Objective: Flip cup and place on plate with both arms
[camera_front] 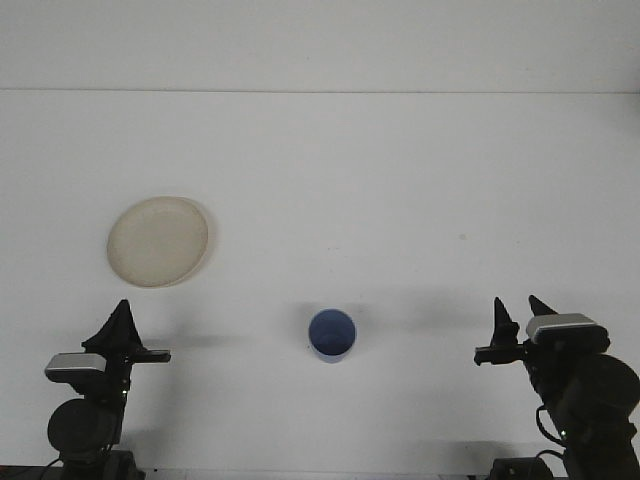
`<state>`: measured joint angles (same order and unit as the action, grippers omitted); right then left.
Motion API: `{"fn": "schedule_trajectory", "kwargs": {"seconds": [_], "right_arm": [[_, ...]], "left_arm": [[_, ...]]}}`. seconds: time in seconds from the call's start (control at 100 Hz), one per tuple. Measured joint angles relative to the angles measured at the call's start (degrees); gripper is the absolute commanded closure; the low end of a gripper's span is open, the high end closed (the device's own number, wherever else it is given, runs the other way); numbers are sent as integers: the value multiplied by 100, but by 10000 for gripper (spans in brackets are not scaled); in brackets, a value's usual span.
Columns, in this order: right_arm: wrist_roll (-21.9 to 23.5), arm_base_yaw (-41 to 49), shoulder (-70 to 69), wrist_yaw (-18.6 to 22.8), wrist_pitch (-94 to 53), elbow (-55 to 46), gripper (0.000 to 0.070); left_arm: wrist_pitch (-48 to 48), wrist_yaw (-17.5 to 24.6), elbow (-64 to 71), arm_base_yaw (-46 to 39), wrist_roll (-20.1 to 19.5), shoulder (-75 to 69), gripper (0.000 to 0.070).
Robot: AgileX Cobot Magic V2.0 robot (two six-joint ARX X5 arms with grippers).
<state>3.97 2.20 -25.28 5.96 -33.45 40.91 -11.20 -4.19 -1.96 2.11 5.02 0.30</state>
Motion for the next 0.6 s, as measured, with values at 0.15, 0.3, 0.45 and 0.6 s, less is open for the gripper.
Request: {"fn": "schedule_trajectory", "kwargs": {"seconds": [0.15,0.3,0.45,0.6], "right_arm": [[-168,0,256,-136,420,-378,336],[-208,0,254,-151,684,-772,336],[-208,0,234,-149,975,-785,336],[-208,0,256,-149,973,-785,336]], "left_arm": [[0,0,0,0,0,2,689],[0,0,0,0,0,0,689],[0,0,0,0,0,0,689],[0,0,0,0,0,0,688]]}}
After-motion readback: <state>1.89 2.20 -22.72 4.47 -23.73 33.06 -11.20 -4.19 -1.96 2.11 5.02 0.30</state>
